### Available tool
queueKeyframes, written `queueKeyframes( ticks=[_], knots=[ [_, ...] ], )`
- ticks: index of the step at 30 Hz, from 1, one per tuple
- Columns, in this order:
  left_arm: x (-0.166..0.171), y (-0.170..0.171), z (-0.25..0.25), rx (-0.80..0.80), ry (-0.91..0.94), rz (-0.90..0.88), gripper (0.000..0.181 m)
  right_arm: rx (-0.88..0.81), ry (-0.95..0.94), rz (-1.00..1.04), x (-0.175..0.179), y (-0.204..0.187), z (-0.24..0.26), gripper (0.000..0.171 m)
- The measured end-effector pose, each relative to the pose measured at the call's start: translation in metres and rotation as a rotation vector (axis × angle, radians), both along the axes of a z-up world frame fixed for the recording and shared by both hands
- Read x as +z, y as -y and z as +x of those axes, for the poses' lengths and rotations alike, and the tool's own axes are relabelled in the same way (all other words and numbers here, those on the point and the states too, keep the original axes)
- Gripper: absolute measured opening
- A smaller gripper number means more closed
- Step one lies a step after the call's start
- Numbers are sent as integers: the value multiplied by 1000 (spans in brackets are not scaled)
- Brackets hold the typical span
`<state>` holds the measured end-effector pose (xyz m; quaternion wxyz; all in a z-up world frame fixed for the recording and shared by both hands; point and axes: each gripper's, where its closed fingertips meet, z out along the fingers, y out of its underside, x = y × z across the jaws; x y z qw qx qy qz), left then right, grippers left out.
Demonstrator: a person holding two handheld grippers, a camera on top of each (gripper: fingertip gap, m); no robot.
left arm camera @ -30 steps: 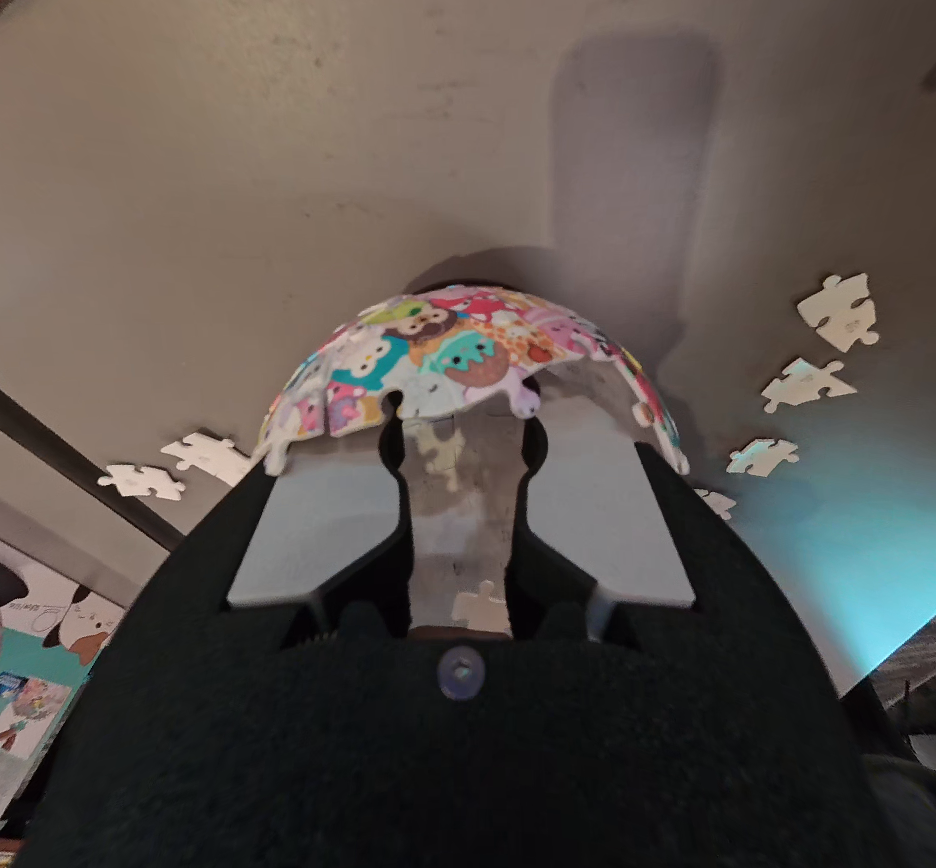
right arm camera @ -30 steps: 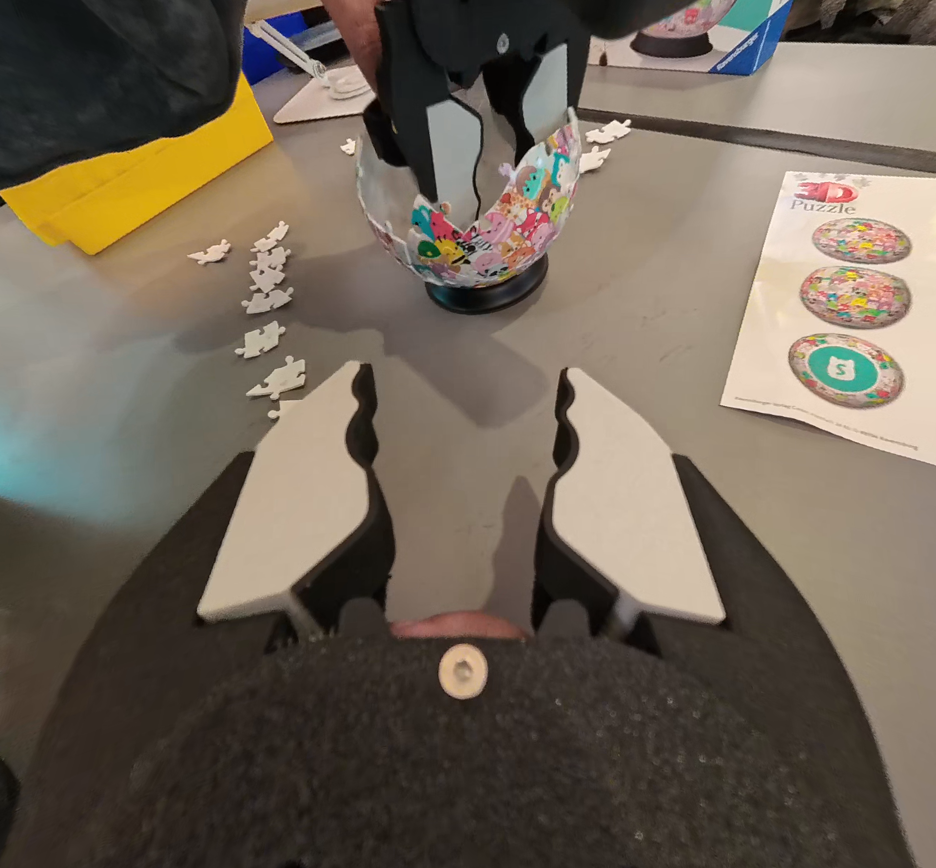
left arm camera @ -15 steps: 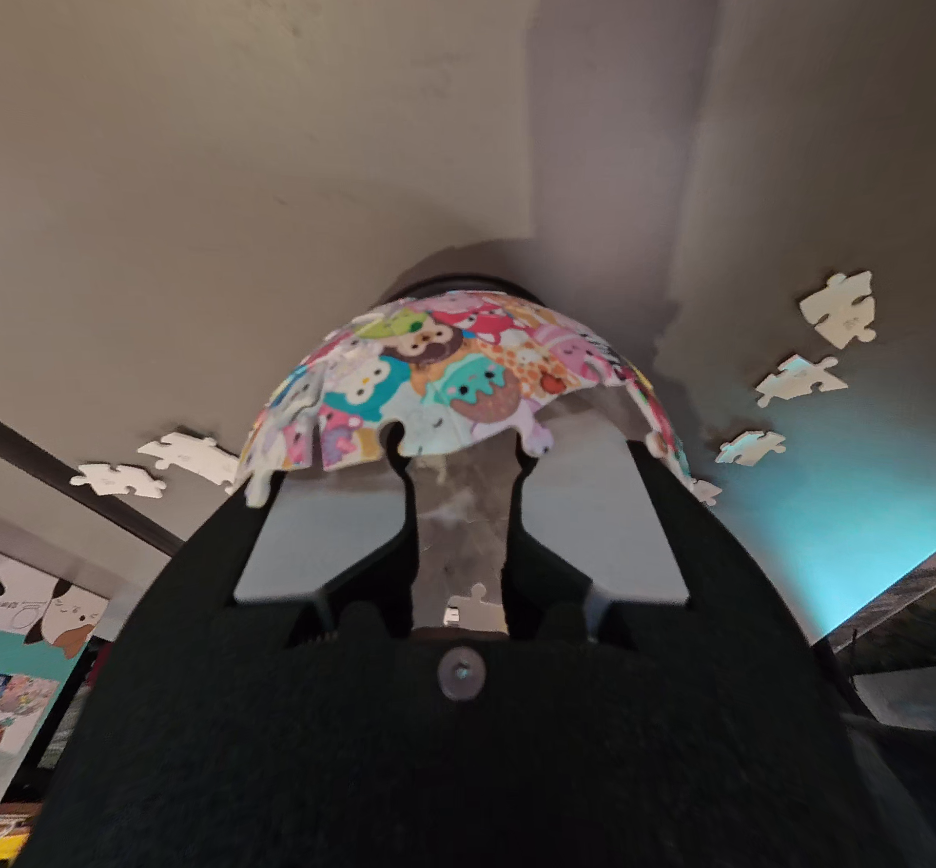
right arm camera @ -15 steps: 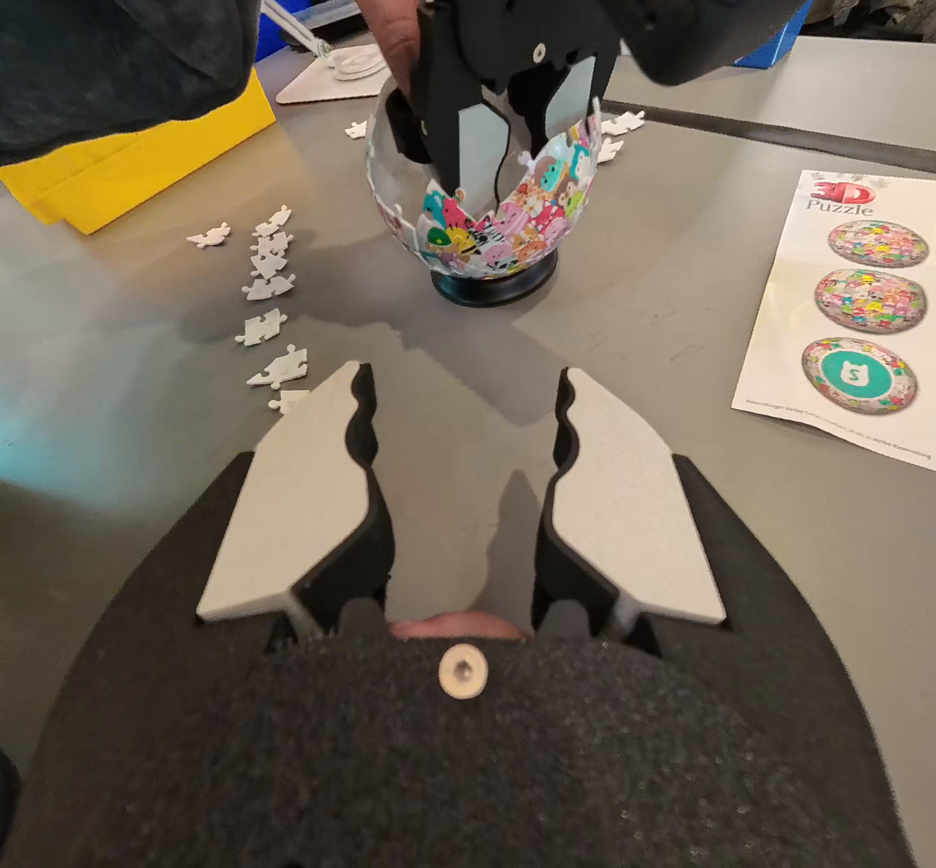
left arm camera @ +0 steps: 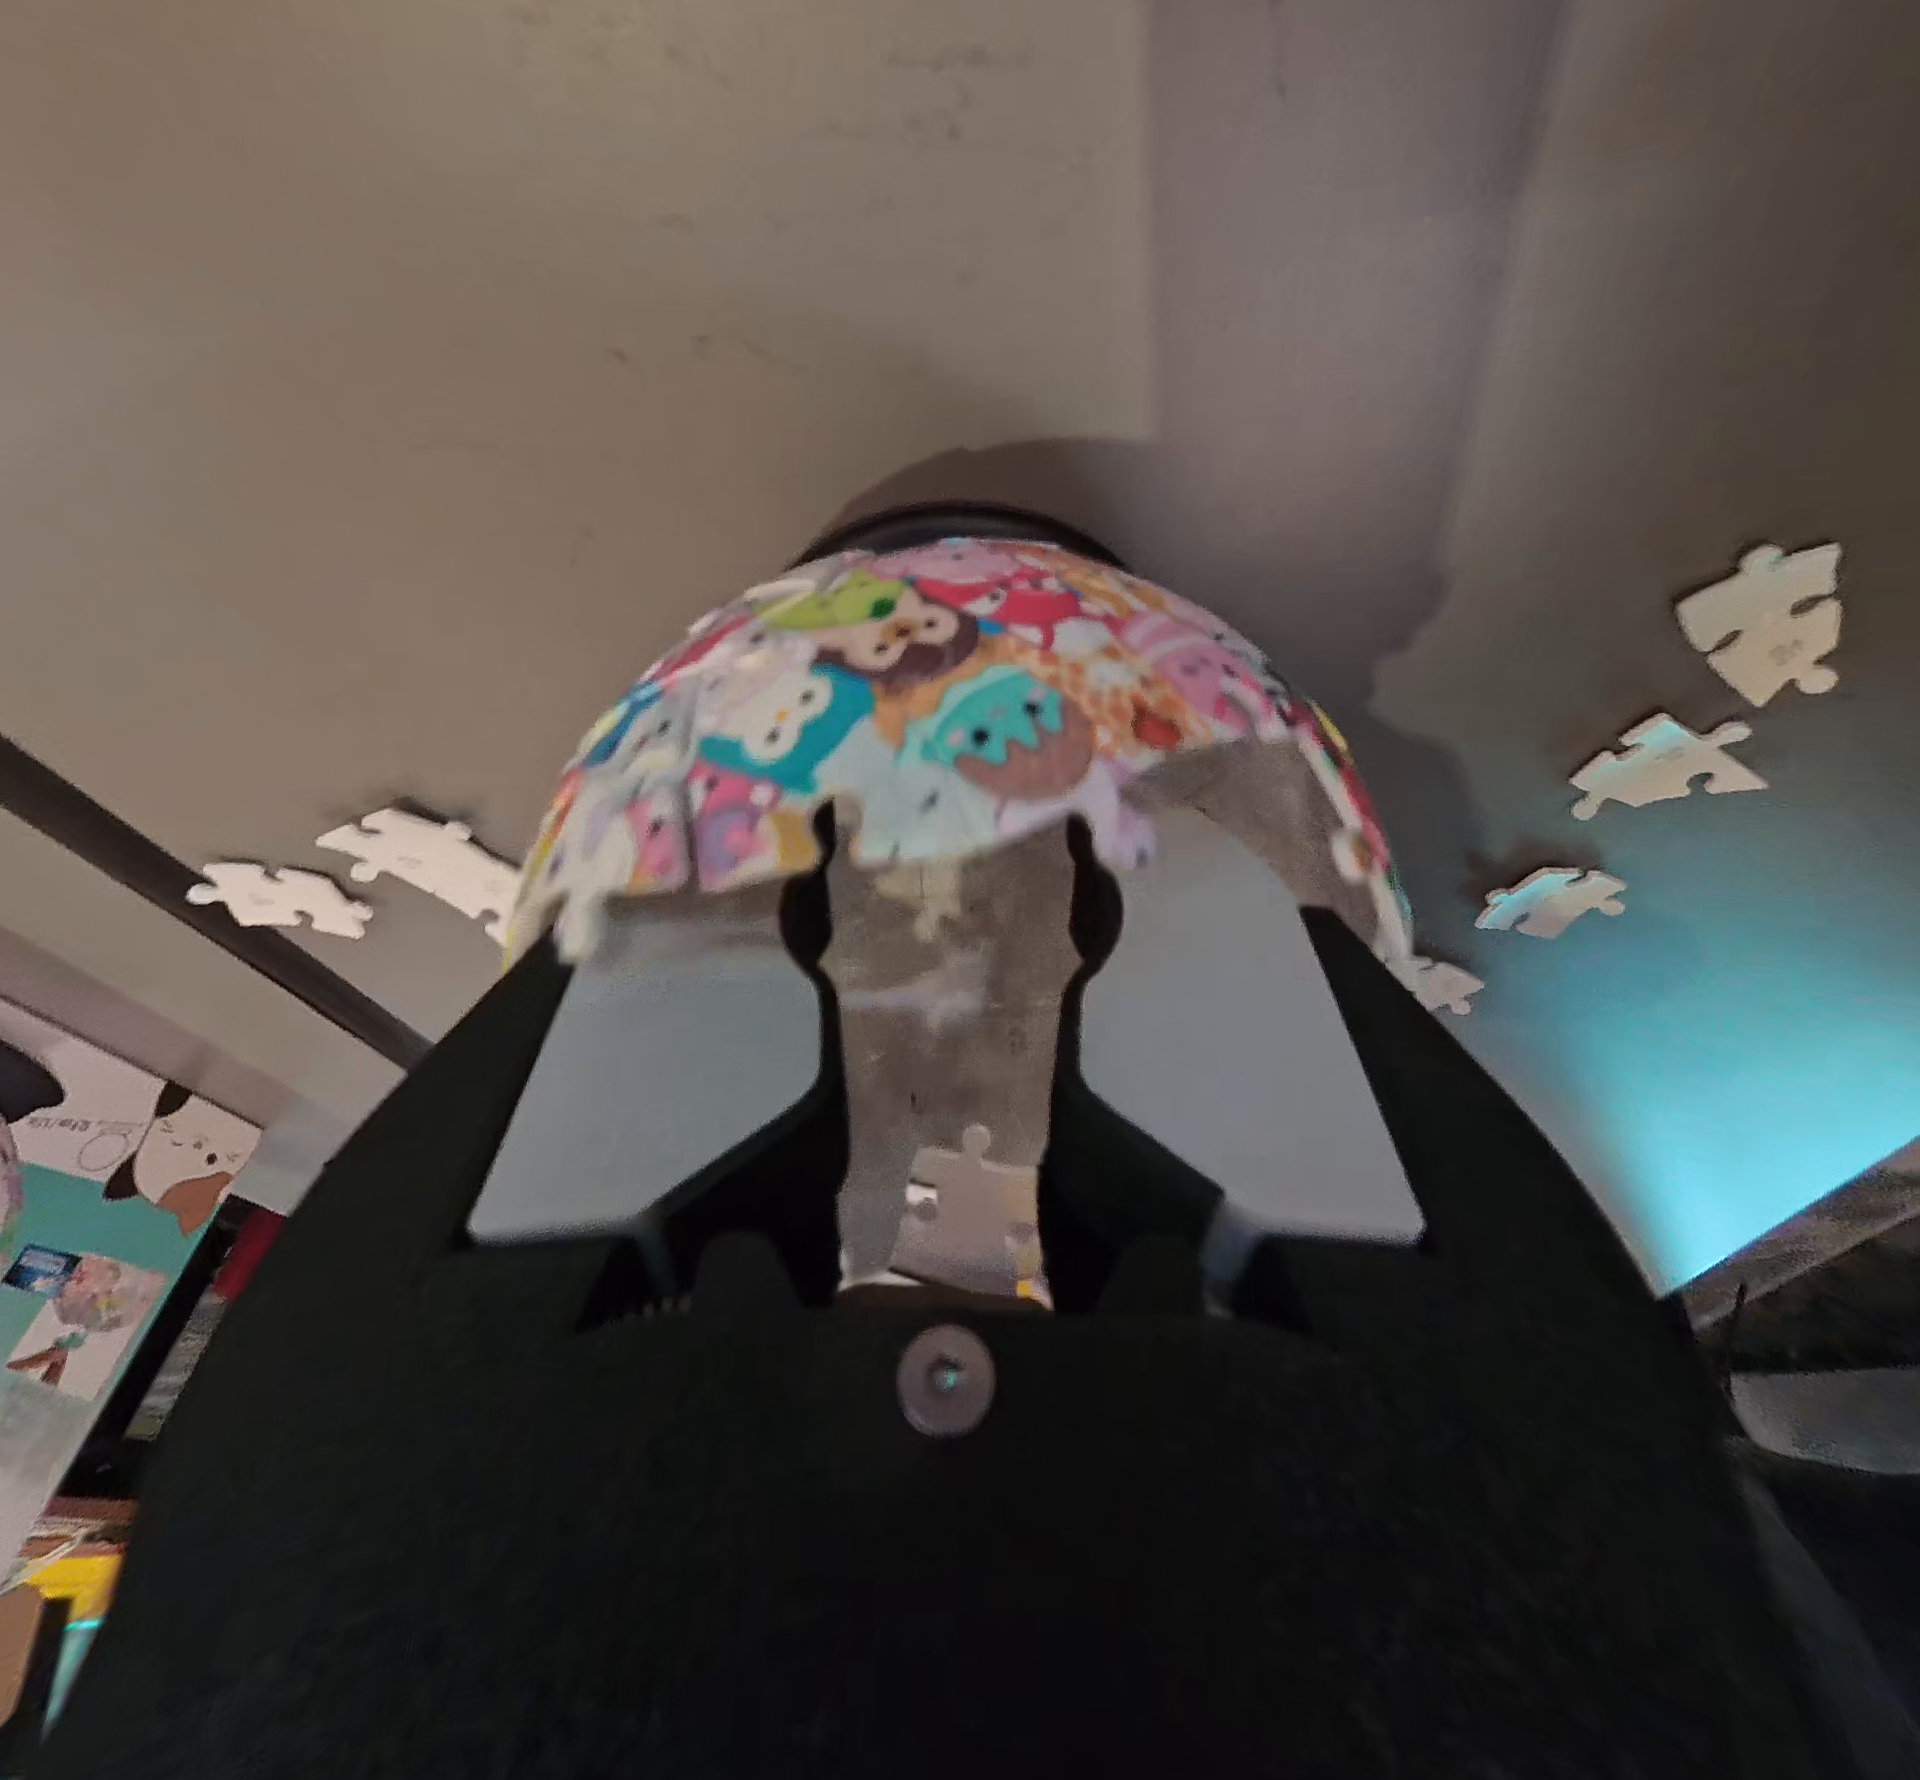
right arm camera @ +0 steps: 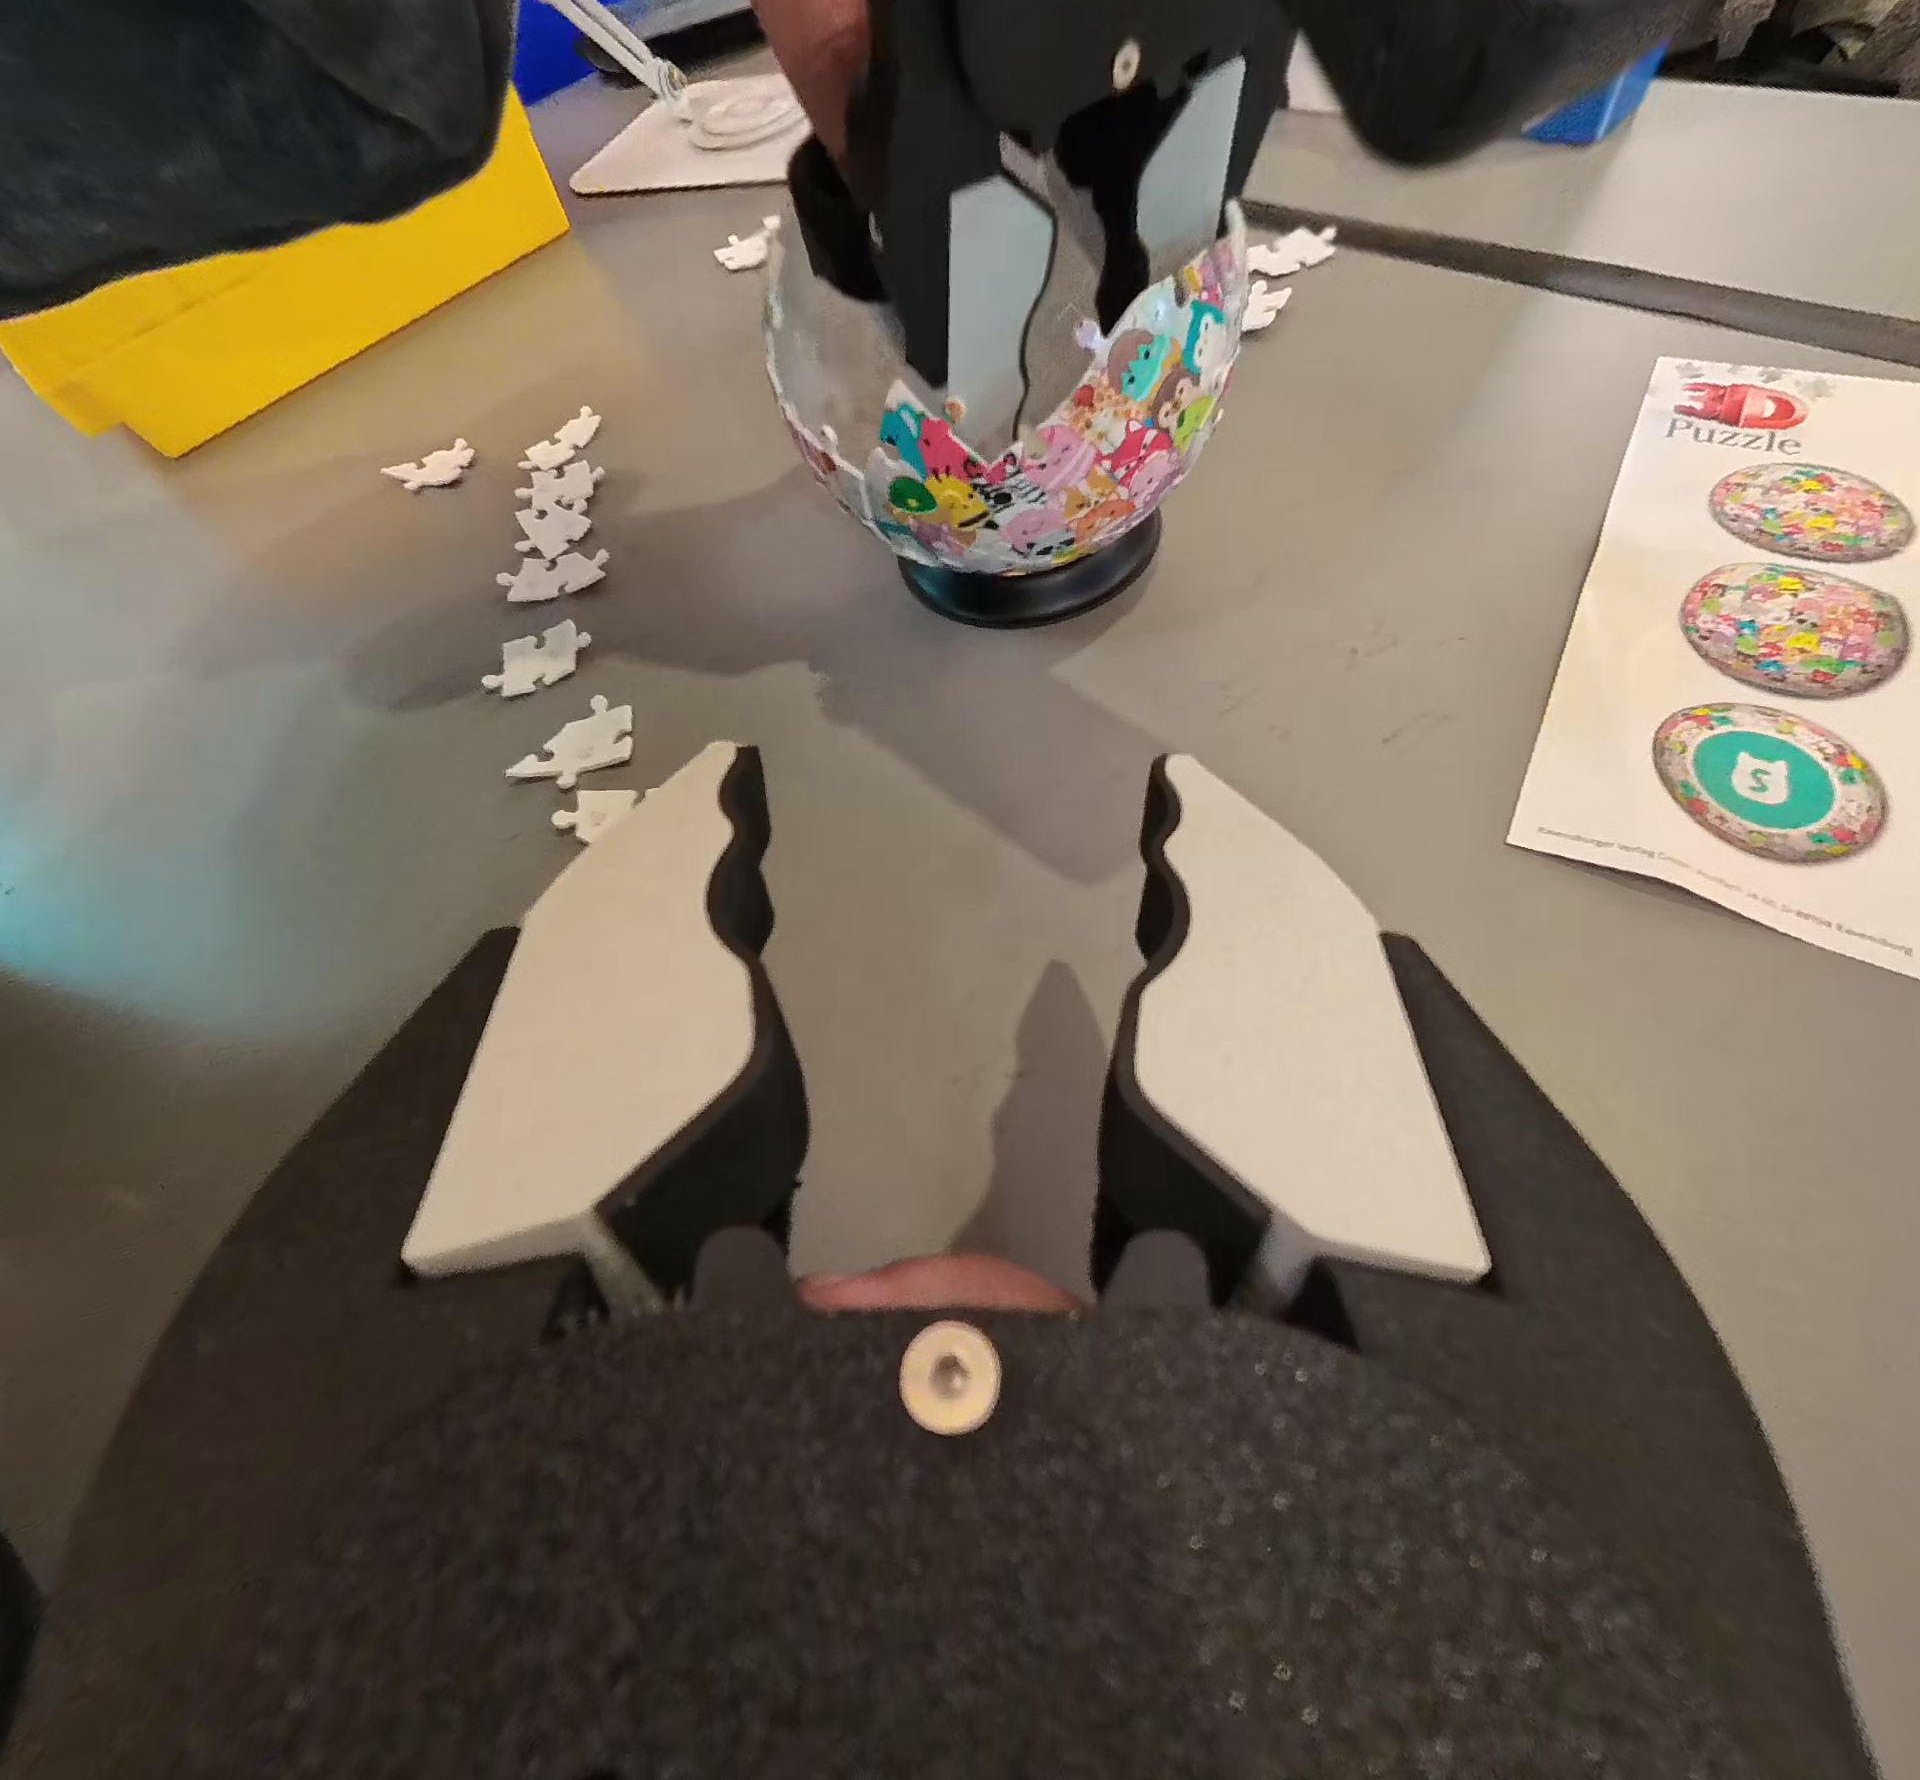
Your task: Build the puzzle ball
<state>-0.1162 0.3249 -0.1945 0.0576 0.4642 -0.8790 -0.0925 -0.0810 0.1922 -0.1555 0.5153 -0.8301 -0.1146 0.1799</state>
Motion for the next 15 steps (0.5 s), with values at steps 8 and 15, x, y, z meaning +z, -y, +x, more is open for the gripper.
queueKeyframes(
  ticks=[8, 15],
  knots=[
    [102, -3, 13, 60, 345, -8, 57, 13, 54, 38, 4, -3, -1, 72],
    [134, -6, -52, 416, 820, -179, 83, 197, 250, 117, 22, -25, -18, 79]
  ],
)
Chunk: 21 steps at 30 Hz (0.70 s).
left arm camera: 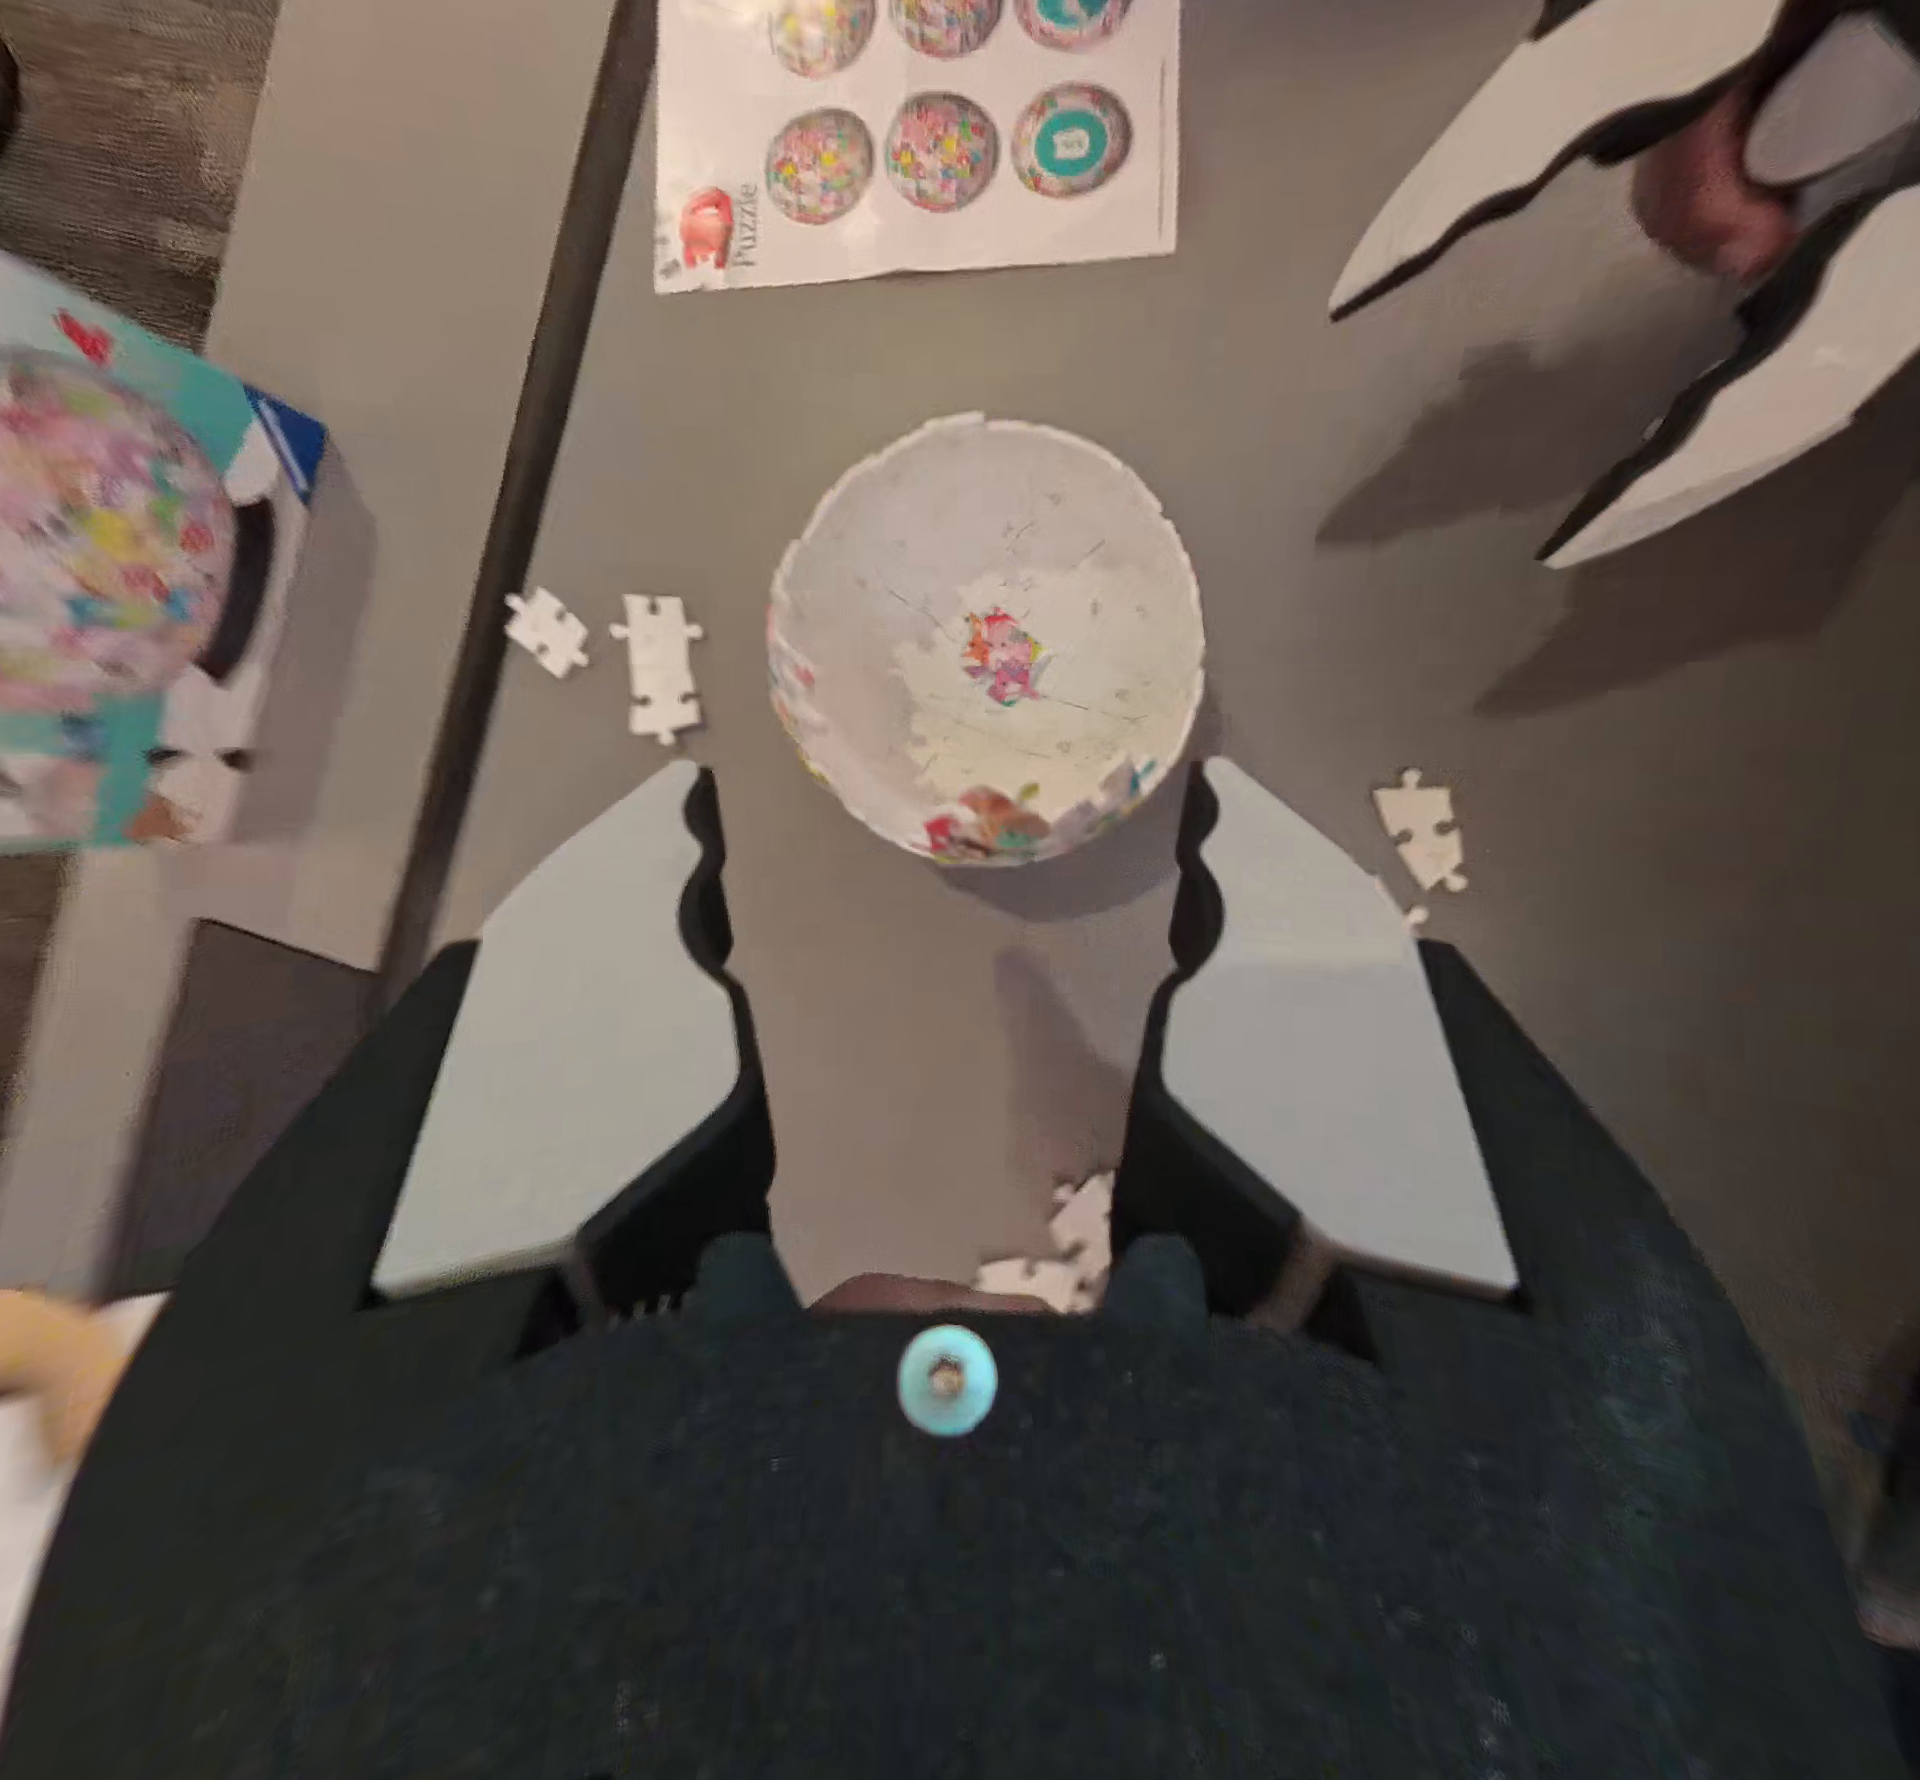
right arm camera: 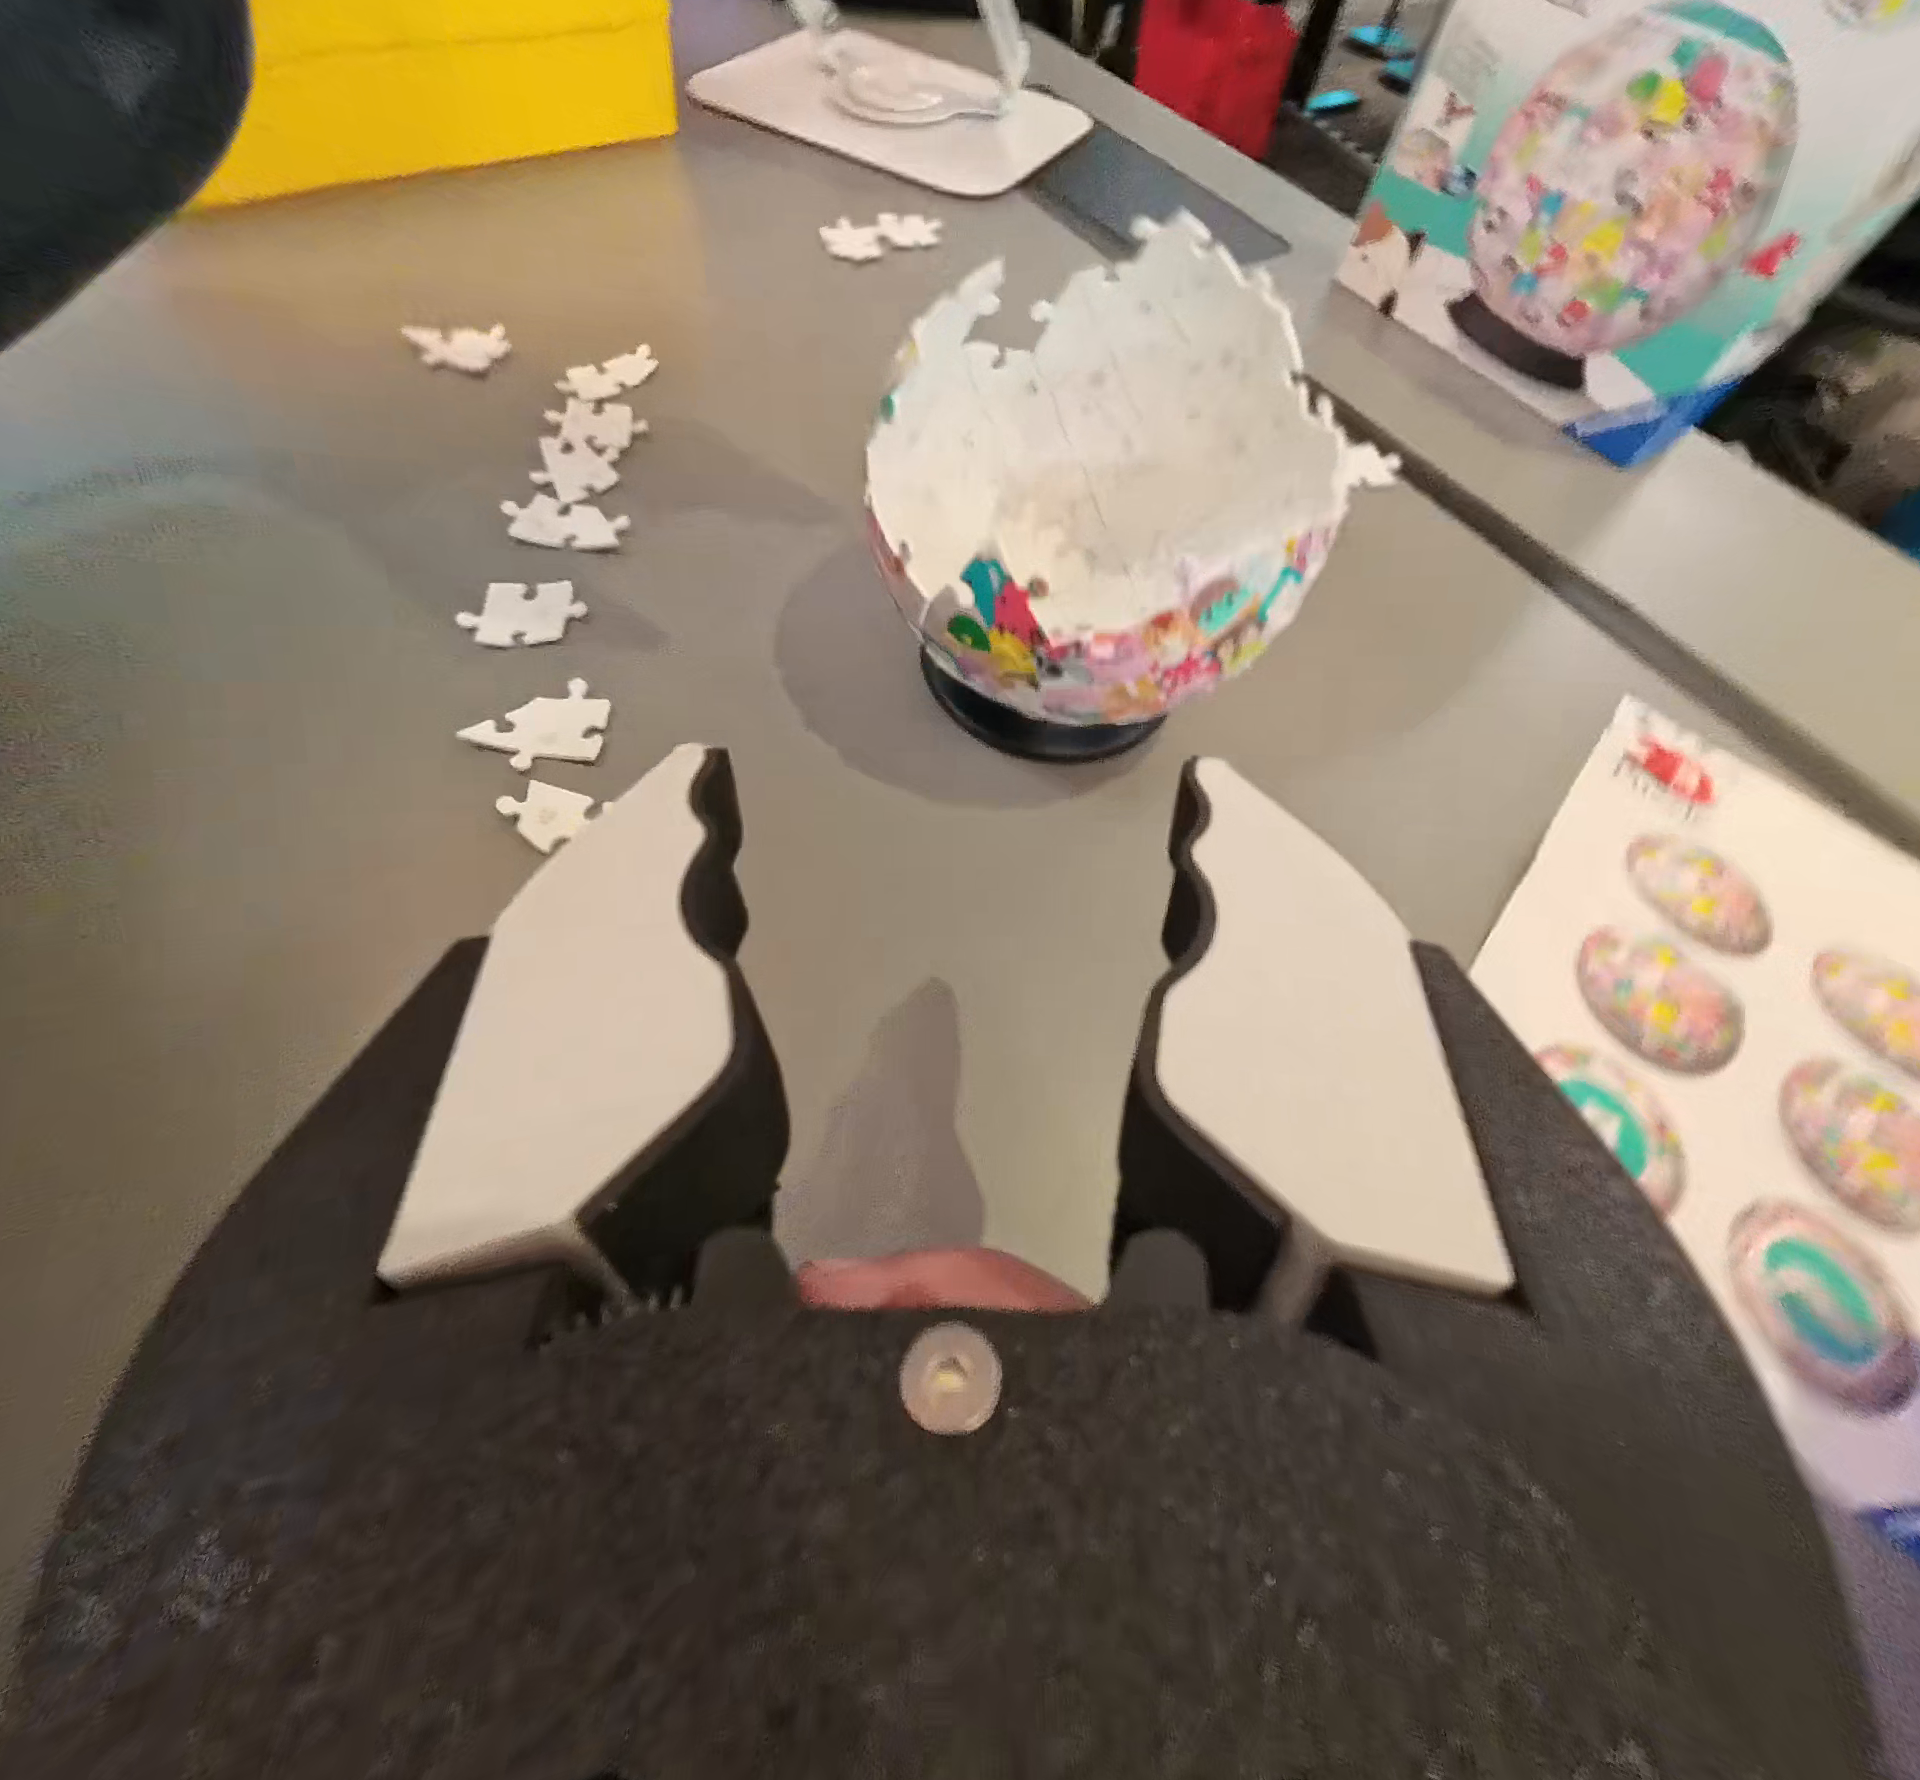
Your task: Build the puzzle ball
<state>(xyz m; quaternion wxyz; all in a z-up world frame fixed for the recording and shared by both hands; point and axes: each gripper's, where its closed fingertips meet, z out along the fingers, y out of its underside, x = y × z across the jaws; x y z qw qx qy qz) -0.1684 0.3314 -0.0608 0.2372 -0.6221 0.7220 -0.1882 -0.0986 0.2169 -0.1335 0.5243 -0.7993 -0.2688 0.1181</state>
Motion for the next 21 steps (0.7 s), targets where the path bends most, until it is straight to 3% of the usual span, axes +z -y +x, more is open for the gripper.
queueKeyframes(
  ticks=[4, 9, 11, 15, 21],
  knots=[
    [-43, -5, -32, 182, 250, -171, 80, 101, 117, 6, 22, -24, 1, 74],
    [-82, -11, -33, 295, 446, -368, 88, 133, -117, -112, 11, -49, 8, 80],
    [-85, -10, -30, 282, 506, -443, 88, 178, -241, -154, 14, -52, -3, 91],
    [-92, -9, -24, 251, 526, -546, 99, 63, -181, -178, -4, -72, 3, 114],
    [-97, 2, -8, 183, 538, -676, 105, 67, -201, -281, -26, -78, -8, 118]
  ],
)
